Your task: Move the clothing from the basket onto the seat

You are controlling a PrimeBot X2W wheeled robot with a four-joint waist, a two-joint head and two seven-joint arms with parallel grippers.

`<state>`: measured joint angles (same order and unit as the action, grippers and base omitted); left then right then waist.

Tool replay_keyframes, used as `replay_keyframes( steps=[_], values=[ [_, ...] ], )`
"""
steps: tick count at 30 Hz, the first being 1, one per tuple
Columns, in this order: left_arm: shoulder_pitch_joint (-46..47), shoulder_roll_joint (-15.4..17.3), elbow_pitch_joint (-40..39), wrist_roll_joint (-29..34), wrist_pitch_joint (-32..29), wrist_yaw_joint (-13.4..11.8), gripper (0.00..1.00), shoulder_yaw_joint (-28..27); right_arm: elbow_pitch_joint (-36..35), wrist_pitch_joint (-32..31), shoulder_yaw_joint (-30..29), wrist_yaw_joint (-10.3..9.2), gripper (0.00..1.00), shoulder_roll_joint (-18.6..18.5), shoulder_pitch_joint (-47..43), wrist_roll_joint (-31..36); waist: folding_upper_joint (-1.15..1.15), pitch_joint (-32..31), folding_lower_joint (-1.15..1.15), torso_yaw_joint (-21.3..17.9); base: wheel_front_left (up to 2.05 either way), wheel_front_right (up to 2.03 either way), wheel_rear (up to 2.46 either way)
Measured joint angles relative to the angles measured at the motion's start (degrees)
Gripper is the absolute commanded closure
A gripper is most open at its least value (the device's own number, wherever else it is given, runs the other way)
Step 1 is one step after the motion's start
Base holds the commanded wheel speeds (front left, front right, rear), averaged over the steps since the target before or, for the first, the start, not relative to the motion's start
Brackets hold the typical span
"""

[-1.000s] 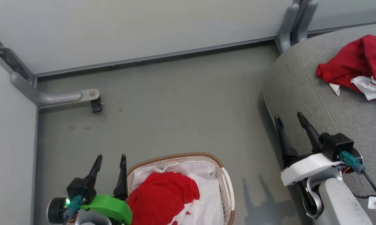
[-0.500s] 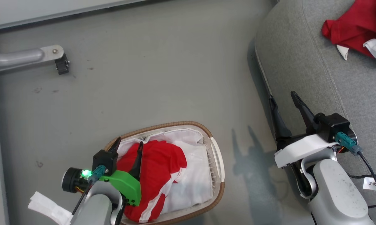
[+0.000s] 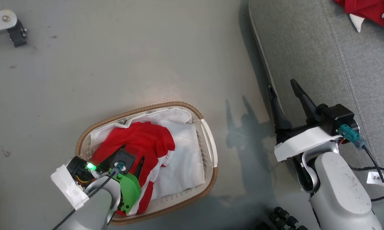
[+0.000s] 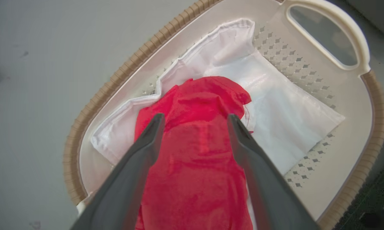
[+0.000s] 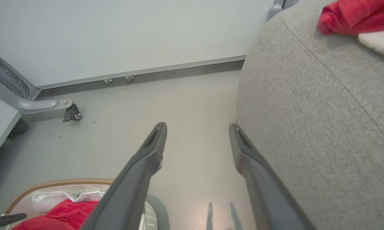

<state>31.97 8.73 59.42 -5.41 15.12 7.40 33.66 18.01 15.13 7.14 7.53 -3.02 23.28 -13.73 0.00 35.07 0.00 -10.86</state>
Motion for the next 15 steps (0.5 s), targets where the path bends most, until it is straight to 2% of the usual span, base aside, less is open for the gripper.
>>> replay_keyframes(
  steps=[9, 15],
  values=[
    [7.6, 0.5, 9.3, 2.0, -1.0, 0.0, 0.00, 8.1, -0.7, 0.0, 2.3, 0.00, 0.00, 0.0, 0.9, -2.8, 0.00, 5.4, 0.00, -2.8, 0.00, 0.00, 0.00],
    [11.9, 1.2, 11.7, 2.7, -1.9, 0.0, 0.00, 11.9, -1.3, 0.0, 3.0, 0.00, 0.00, 0.0, 1.4, -4.2, 0.00, 9.1, 0.00, -4.6, 0.00, 0.00, 0.00]
  ],
)
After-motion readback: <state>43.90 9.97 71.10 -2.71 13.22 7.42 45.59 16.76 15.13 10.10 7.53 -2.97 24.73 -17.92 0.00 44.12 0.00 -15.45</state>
